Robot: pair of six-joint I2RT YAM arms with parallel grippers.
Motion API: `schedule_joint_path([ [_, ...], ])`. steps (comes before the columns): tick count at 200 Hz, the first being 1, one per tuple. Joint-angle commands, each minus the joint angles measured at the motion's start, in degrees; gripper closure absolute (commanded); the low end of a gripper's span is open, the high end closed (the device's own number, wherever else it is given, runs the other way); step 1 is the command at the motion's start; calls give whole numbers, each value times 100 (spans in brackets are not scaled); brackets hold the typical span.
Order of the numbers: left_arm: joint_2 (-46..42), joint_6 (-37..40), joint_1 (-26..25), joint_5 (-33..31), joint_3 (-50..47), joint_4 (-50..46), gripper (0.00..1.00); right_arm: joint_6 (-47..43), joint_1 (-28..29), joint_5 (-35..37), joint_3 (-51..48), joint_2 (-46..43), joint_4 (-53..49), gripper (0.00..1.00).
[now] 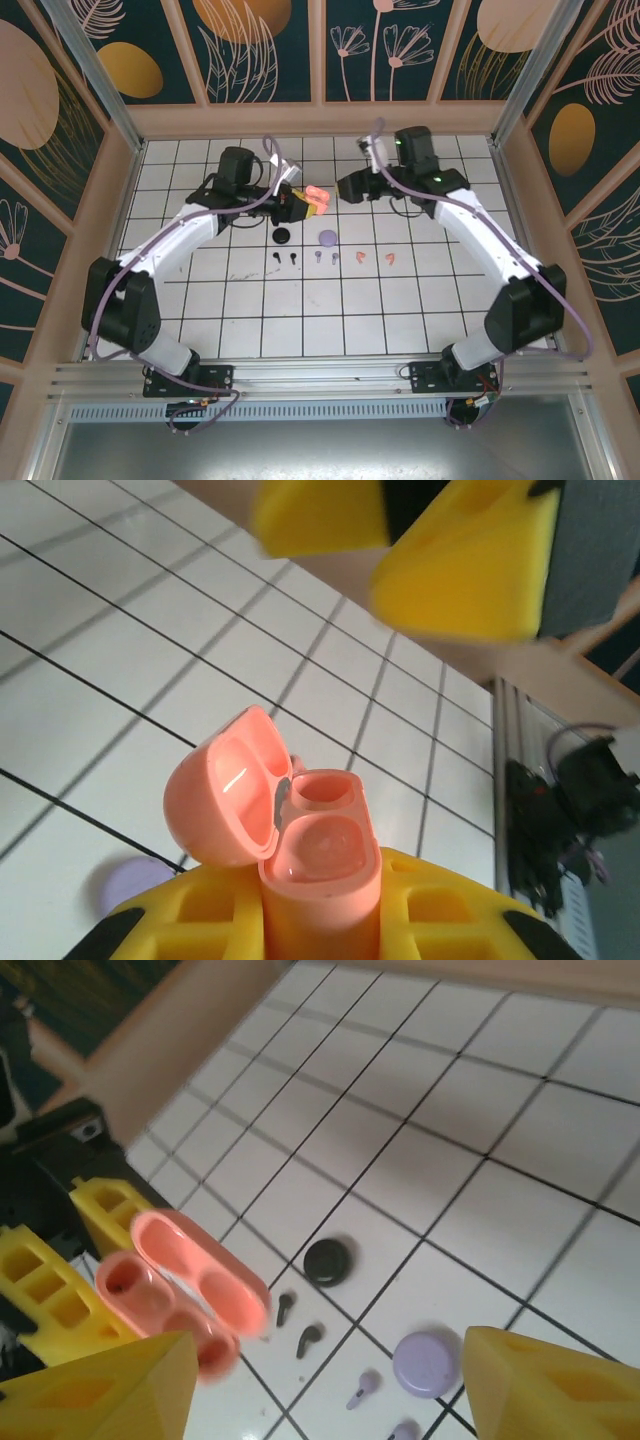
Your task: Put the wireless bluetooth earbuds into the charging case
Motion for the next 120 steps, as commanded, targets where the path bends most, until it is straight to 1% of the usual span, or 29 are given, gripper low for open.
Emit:
schedule_joint_path([
  [1, -577, -839, -16, -895, -525, 1911, 100, 783, -259, 296, -516, -695, 462, 27],
  [14, -857, -1034, -16, -1463, -839, 2479, 100, 1006, -266, 881, -657, -770, 208, 27],
  [29, -1168, -1111, -16, -1985, -1318, 3297, 100, 1200, -238, 1317, -788, -729, -78, 27],
  [56, -1608, -914, -25, -2595, -2198, 5084, 100, 1592, 115, 2246, -1143, -532, -397, 27],
  [66, -1719, -748, -41, -2869, -2448, 5619, 100, 1776, 208, 2434, -1241, -406, -451, 28],
  [78, -1822, -543, -60, -3270, -2643, 6010, 100, 2137, 339, 2714, -1398, -222, -463, 29],
  [91, -1896, -333, -75, -3527, -2785, 6303, 100, 2487, 489, 2906, -1562, -21, -431, 29],
  [120, -1927, -150, -111, -3741, -2917, 6790, 100, 3094, 805, 3332, -1688, 495, -436, 30],
])
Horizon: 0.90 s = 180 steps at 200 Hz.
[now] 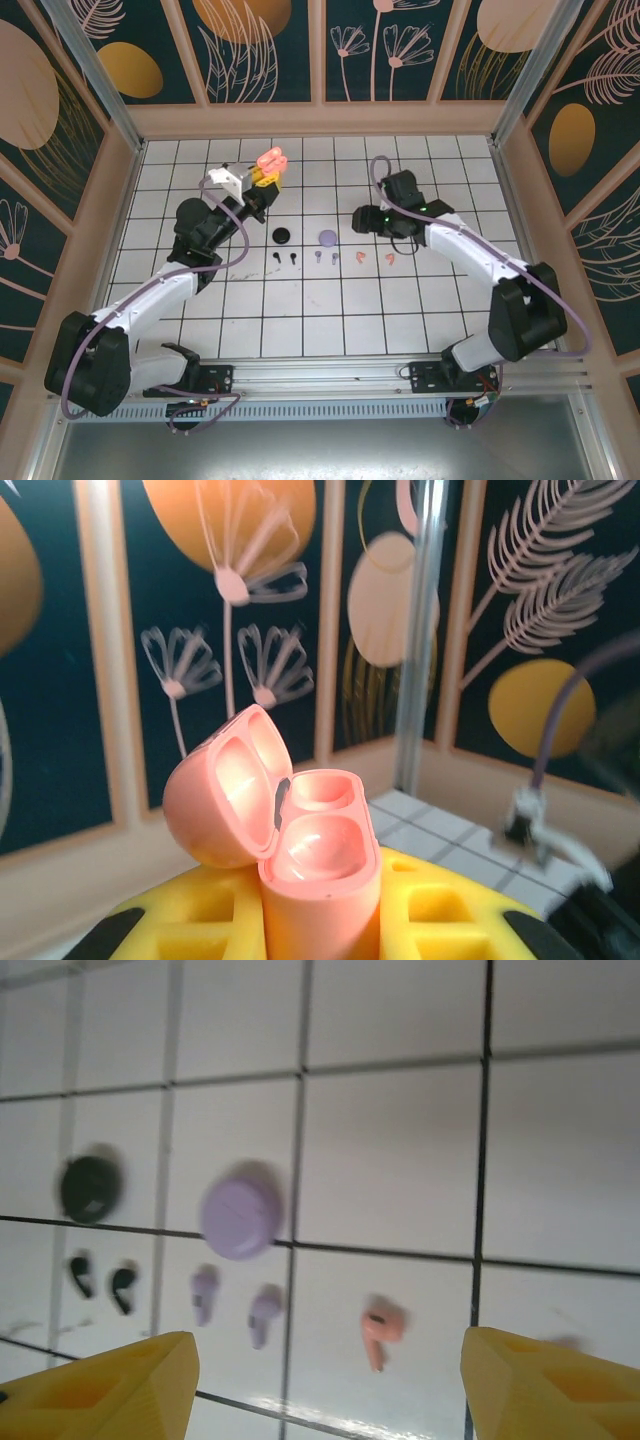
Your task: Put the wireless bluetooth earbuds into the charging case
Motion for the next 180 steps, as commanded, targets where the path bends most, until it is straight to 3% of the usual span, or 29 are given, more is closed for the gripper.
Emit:
schedule_joint_path([
  [1, -130, 321, -66, -509, -84, 1187, 100, 788, 233, 670, -93, 314, -137, 30],
  [73, -35, 618, -154, -720, 21, 961, 100, 1439, 791, 1217, 259, 1496, -245, 37],
  [180, 126, 613, -189, -585, -93, 1011, 100, 1642, 796, 1379, 545, 1972, -157, 52],
])
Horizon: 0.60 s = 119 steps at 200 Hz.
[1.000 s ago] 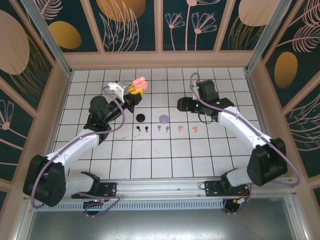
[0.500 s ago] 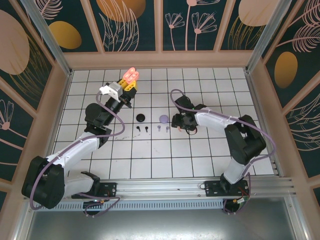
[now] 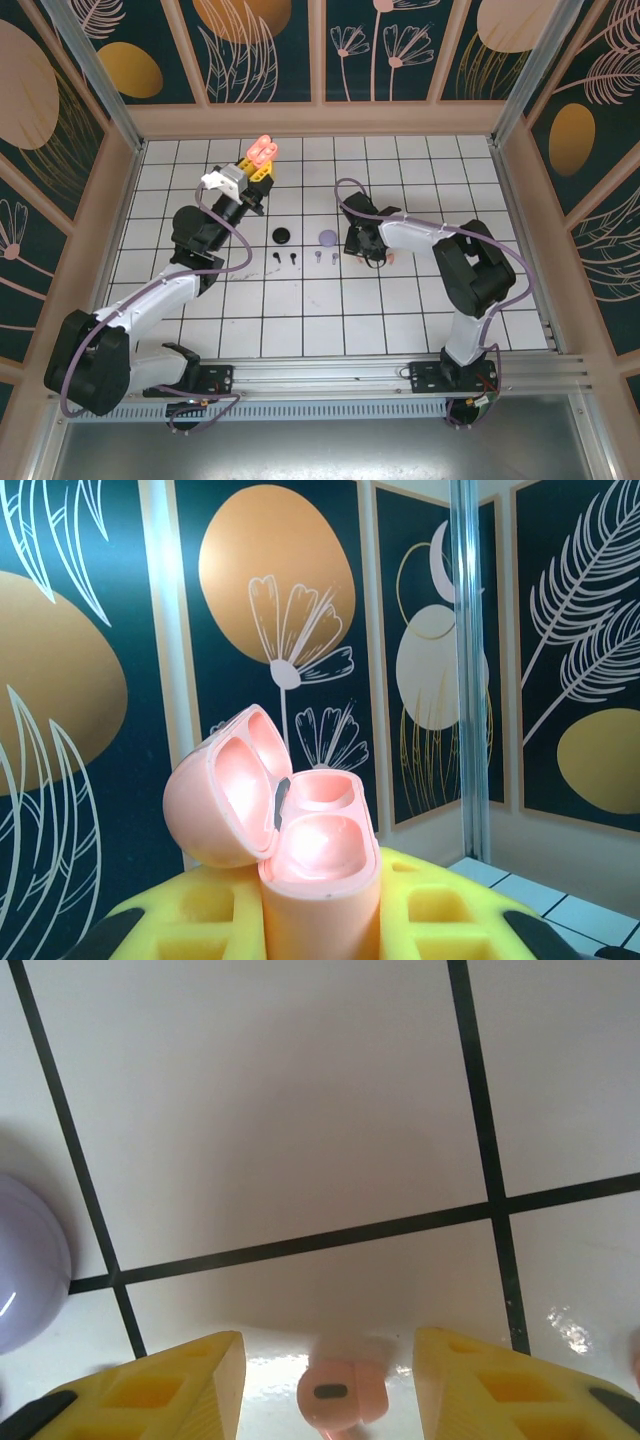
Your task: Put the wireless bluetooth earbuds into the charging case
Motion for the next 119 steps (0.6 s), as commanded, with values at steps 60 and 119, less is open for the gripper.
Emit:
schedule_joint_path([
  [60, 93, 97, -56, 149, -19, 197, 100, 80, 28, 132, 132, 108, -72, 56],
  [119, 146, 94, -54, 188, 8, 177, 100, 86, 89, 129, 80, 177, -53, 58],
])
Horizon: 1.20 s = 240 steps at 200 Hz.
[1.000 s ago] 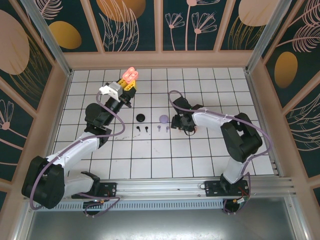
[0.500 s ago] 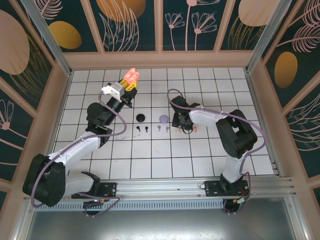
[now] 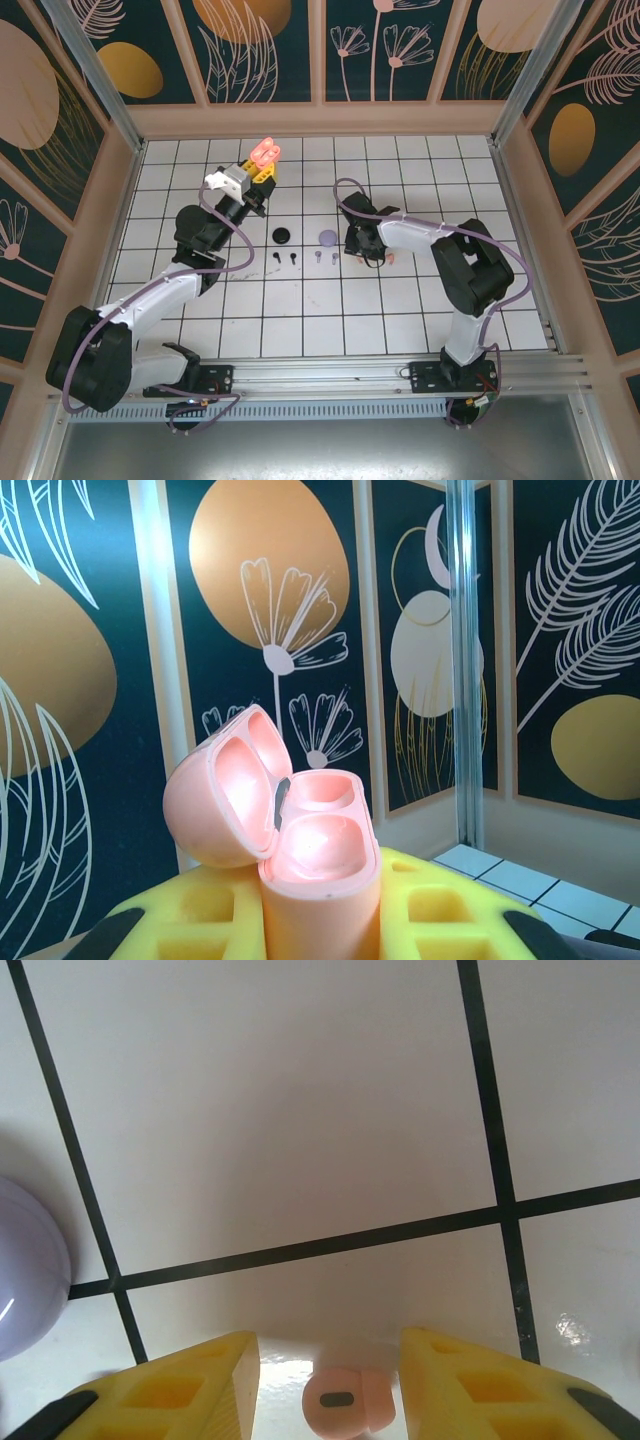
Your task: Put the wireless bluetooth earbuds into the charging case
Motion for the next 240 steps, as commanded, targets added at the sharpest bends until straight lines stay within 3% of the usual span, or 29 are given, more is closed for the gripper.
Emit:
schedule_joint_path([
  [1, 48, 96, -43, 125, 23, 179, 100, 85, 65, 123, 62, 127, -58, 58],
  [166, 101, 61, -61, 144, 36, 188, 100, 134, 183, 175, -22, 242, -3, 67],
  [240, 162, 51, -78, 154, 54, 179, 100, 200, 222, 193, -59, 105, 55, 78],
])
